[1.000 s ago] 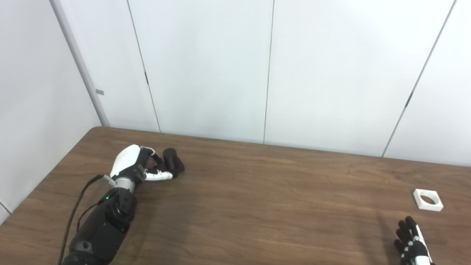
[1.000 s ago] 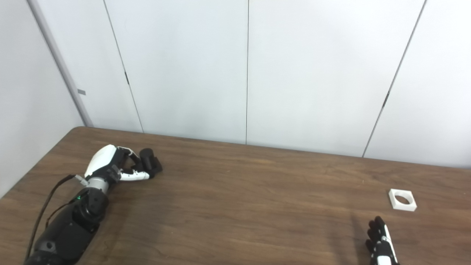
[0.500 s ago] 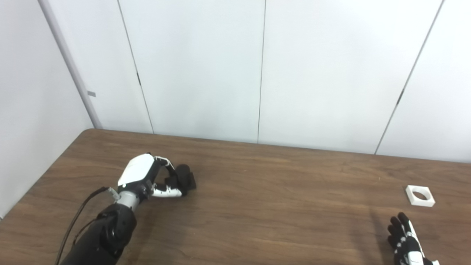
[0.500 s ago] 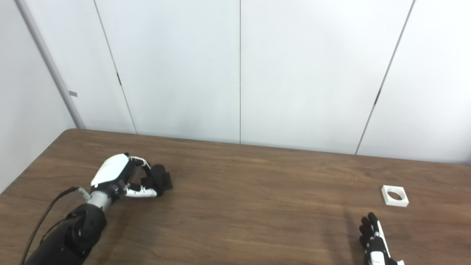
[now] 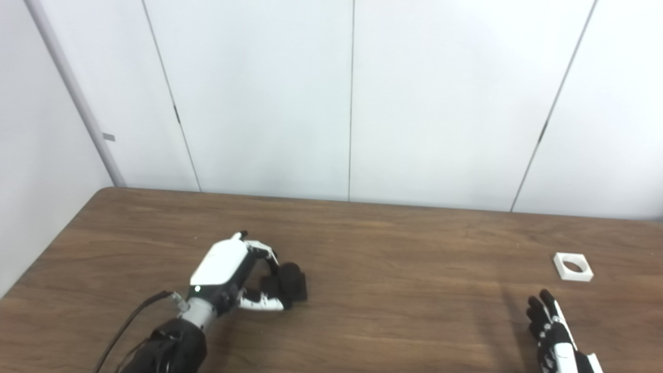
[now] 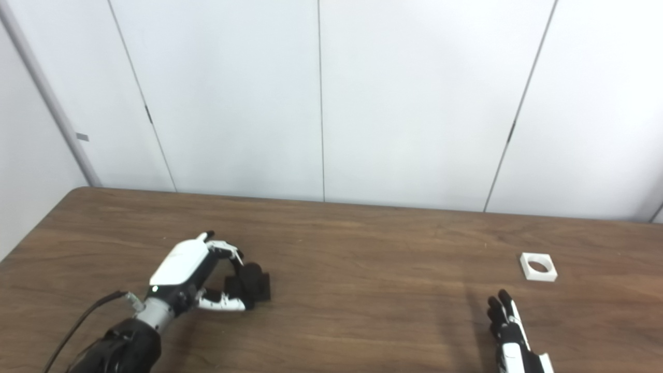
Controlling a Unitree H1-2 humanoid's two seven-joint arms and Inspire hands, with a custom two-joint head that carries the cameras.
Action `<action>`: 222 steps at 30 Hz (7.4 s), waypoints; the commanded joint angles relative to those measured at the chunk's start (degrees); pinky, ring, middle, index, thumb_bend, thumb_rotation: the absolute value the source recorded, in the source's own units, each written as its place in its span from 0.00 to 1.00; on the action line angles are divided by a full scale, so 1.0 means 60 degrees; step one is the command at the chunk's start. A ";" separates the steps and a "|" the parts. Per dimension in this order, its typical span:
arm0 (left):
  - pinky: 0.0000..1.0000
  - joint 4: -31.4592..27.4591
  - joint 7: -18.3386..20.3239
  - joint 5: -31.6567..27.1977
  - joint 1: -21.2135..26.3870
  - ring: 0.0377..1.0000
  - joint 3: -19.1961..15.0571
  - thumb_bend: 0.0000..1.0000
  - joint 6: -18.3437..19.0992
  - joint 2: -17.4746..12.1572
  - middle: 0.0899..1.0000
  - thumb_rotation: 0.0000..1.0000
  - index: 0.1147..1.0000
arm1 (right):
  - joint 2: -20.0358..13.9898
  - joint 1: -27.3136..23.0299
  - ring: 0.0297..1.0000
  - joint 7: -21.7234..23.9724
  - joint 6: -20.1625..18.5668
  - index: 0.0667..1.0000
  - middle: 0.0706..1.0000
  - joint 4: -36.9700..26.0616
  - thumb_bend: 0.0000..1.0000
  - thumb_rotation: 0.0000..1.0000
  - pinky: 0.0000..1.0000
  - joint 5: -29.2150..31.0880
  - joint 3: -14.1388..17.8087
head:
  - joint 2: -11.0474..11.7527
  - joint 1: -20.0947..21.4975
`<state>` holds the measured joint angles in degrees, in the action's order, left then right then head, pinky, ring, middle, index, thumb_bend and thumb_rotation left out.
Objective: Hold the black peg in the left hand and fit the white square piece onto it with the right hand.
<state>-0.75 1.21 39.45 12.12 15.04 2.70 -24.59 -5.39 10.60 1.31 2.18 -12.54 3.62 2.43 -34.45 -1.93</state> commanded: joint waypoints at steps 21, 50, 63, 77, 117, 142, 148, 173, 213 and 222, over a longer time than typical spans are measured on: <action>0.98 -0.2130 0.1716 0.0980 -0.0816 0.82 0.1009 0.52 0.0466 0.1558 0.72 0.05 0.42 | 0.0356 0.0037 0.94 -0.0441 -0.0807 0.96 0.94 -0.0778 0.52 1.00 0.99 -0.0106 -0.0458 | -0.1080 0.0807; 1.00 -0.2157 0.1991 0.1437 -0.1571 0.86 0.1672 0.52 0.0457 0.1914 0.77 0.05 0.42 | 0.0086 -0.0389 0.93 -0.0734 -0.1749 0.89 0.91 -0.1738 0.52 0.86 0.96 -0.0696 -0.0268 | -0.1430 0.1731; 0.97 -0.2268 0.2057 0.1438 -0.1634 0.84 0.1521 0.52 0.0450 0.1653 0.74 0.05 0.42 | -0.0797 -0.2002 0.90 -0.1008 -0.3126 0.69 0.86 -0.1891 0.53 0.42 0.88 -0.3834 0.0057 | -0.1000 0.3391; 0.93 -0.2076 0.1875 0.1403 -0.1693 0.82 0.1405 0.52 0.0094 0.1553 0.73 0.05 0.42 | -0.3026 -0.3490 0.94 0.0139 -0.4110 0.72 0.91 -0.1173 0.71 0.23 0.90 -0.5861 -0.0200 | -0.0692 0.4061; 0.90 -0.2077 0.1884 0.1300 -0.1788 0.80 0.1244 0.52 -0.0085 0.1464 0.72 0.05 0.42 | -0.6126 -0.8424 1.00 0.3873 -0.3666 0.74 0.94 0.4514 0.87 0.21 1.00 -0.8751 -0.3556 | -0.0679 0.4534; 0.92 -0.2228 0.2007 0.1332 -0.1938 0.81 0.1252 0.52 0.0104 0.1528 0.72 0.05 0.42 | -0.5586 -0.8390 0.96 0.3314 -0.3665 0.68 0.88 0.5605 0.80 0.22 0.98 -0.8757 -0.3449 | -0.0845 0.4294; 0.92 -0.2312 0.2105 0.1401 -0.1962 0.81 0.1252 0.52 0.0225 0.1569 0.73 0.05 0.42 | -0.5514 -0.8452 0.96 0.3351 -0.3780 0.67 0.89 0.5700 0.78 0.22 0.98 -0.8526 -0.3385 | -0.0887 0.4206; 0.92 -0.2381 0.2130 0.1471 -0.1996 0.81 0.1252 0.52 0.0233 0.1578 0.72 0.05 0.42 | -0.5564 -0.8437 0.97 0.3908 -0.4339 0.62 0.88 0.5433 0.75 0.16 0.96 -0.8357 -0.3453 | -0.1082 0.4279; 0.98 -0.2422 0.2348 0.1811 -0.1952 0.84 0.1483 0.52 0.0556 0.1853 0.74 0.05 0.42 | -0.6303 -0.7476 0.90 0.4009 -0.2633 0.45 0.77 0.2982 0.52 0.13 0.98 -0.8177 -0.3469 | -0.1670 0.2192; 0.99 -0.2404 0.2371 0.1954 -0.1911 0.85 0.1632 0.52 0.0780 0.1976 0.74 0.05 0.42 | -0.6282 -0.7096 0.87 0.4304 -0.1958 0.45 0.76 0.1570 0.52 0.13 0.93 -0.8179 -0.3401 | -0.1794 0.1601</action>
<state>-16.11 12.53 50.33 1.09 23.64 6.18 -12.96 -41.50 -29.97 27.48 -10.78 -0.66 -45.31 -19.60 -45.17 7.65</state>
